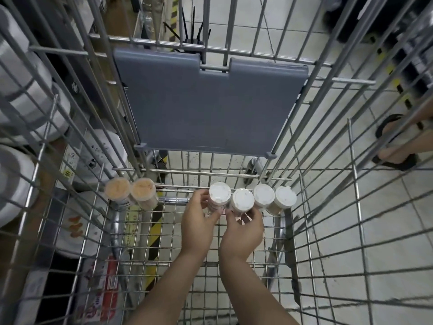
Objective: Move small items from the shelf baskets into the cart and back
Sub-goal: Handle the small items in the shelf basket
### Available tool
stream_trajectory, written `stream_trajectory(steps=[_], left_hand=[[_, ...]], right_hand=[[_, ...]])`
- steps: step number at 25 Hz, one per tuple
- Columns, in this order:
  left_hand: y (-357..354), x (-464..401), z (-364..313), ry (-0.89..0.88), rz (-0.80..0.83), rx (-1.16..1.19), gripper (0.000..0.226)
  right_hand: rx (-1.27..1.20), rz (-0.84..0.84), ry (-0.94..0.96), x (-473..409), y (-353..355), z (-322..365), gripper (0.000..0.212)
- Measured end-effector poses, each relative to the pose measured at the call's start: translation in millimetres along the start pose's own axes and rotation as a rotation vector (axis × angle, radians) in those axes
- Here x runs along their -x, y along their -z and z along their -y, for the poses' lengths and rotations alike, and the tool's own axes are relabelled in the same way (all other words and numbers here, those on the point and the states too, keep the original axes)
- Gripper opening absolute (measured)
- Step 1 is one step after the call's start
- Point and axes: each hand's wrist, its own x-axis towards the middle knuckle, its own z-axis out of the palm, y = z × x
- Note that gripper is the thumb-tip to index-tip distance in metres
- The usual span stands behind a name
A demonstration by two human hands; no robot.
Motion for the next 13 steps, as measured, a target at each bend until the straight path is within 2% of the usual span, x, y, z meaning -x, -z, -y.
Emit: stream_trajectory(steps=[3,8,13], left_hand=[[-0.5,-0.9,3.3,0.025,0.004,0.012,0.049],[2.0,3.1,-0.2,0.092,0.017,0.098,0.046],[30.5,30.5,-13.3,0.192,0.072,-0.039,0.030]], right_hand=[[-0.054,-0.039,-0.099,-3.2,-5.7,4.4,0.038],[-0.008,-0.028,-0.131,-8.2,-1.3,4.9,0.028],[0.162,0.177,-0.060,6.3,46.1,14.8,0.019]])
